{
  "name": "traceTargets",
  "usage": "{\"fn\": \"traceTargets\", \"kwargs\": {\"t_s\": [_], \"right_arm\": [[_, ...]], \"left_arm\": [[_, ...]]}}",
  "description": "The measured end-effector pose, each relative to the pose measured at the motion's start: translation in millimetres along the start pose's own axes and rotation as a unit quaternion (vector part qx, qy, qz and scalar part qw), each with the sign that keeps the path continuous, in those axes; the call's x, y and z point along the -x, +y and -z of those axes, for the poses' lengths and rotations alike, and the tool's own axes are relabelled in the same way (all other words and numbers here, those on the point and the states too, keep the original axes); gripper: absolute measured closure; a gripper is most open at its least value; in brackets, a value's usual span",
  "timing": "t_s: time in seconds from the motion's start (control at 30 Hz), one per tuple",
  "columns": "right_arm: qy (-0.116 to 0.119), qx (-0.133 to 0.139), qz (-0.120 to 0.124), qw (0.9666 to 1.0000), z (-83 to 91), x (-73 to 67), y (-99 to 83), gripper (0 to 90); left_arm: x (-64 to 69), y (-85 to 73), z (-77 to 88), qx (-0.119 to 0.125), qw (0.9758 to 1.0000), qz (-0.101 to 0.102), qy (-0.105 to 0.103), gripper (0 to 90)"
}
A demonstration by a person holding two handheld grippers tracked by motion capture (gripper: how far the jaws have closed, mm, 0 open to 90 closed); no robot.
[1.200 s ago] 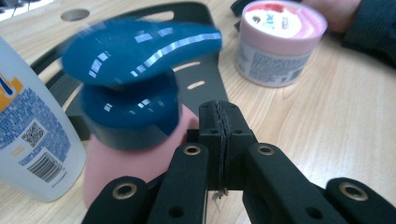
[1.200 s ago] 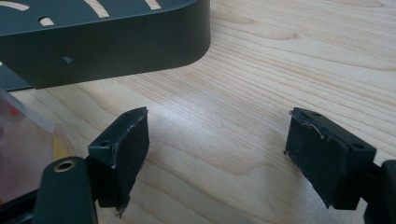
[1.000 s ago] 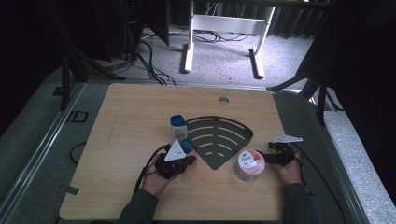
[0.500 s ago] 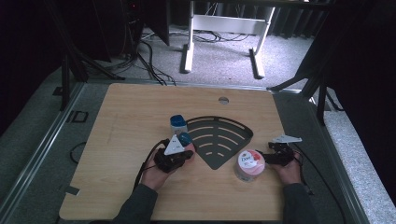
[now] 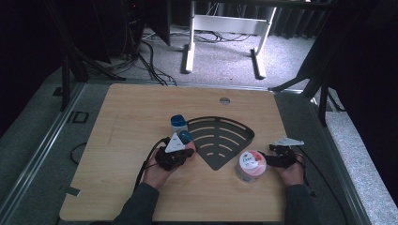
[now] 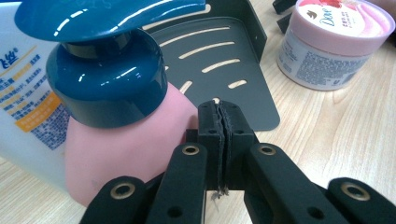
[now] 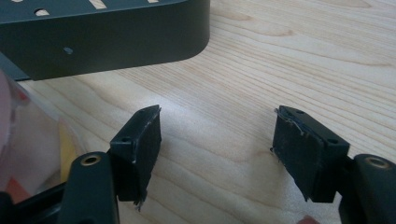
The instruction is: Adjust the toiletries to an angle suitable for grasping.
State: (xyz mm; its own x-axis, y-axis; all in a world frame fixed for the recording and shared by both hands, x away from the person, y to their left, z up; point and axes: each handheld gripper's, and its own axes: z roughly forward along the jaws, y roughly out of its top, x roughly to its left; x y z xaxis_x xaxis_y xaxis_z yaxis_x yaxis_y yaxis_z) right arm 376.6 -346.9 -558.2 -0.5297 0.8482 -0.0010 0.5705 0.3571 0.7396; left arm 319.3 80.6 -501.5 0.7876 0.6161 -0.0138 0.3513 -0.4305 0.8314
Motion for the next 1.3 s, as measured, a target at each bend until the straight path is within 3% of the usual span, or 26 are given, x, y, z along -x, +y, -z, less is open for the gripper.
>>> {"fn": "traceTargets", "kwargs": {"t_s": [0.27,0.47,0.57,0.67,0.77,0.93,1.13,1.3], "right_arm": [[0.004,0.004,0.006,1.0,1.5,-2.0,-1.1,39.5],[-0.006,0.007,-0.005,0.9999,7.9,-9.7,-5.8,52.6],[0.009,0.013,0.005,0.9999,15.8,-14.9,-7.8,66.6],[0.028,0.036,0.001,0.999,26.1,-18.0,-5.9,79.9],[0.051,0.056,-0.008,0.9971,33.7,-18.5,-5.6,87.1],[0.064,0.066,-0.012,0.9957,41.2,-19.7,-7.7,89.5],[0.065,0.072,0.022,0.995,47.3,-30.2,0.5,89.8],[0.07,0.07,0.027,0.9947,49.0,-29.1,0.3,89.8]], "left_arm": [[0.1,-0.1,-4.6,-0.003,1.0,-0.002,0.002,87.9],[0.8,0.1,-5.1,-0.008,0.9999,-0.007,0.002,87.4],[1.1,0.4,-5.5,-0.011,0.9999,-0.01,0.002,87.3],[1.5,0.8,-5.9,-0.012,0.9999,-0.009,0.003,87.0],[1.5,0.6,-5.8,-0.011,0.9999,-0.006,0.002,86.2],[2.2,0.0,-5.6,-0.01,0.9999,-0.005,0.003,85.2],[4.9,-3.6,-6.1,-0.014,0.9999,-0.004,0.006,84.2],[4.8,-5.1,-5.9,-0.015,0.9999,-0.002,0.006,84.4]]}}
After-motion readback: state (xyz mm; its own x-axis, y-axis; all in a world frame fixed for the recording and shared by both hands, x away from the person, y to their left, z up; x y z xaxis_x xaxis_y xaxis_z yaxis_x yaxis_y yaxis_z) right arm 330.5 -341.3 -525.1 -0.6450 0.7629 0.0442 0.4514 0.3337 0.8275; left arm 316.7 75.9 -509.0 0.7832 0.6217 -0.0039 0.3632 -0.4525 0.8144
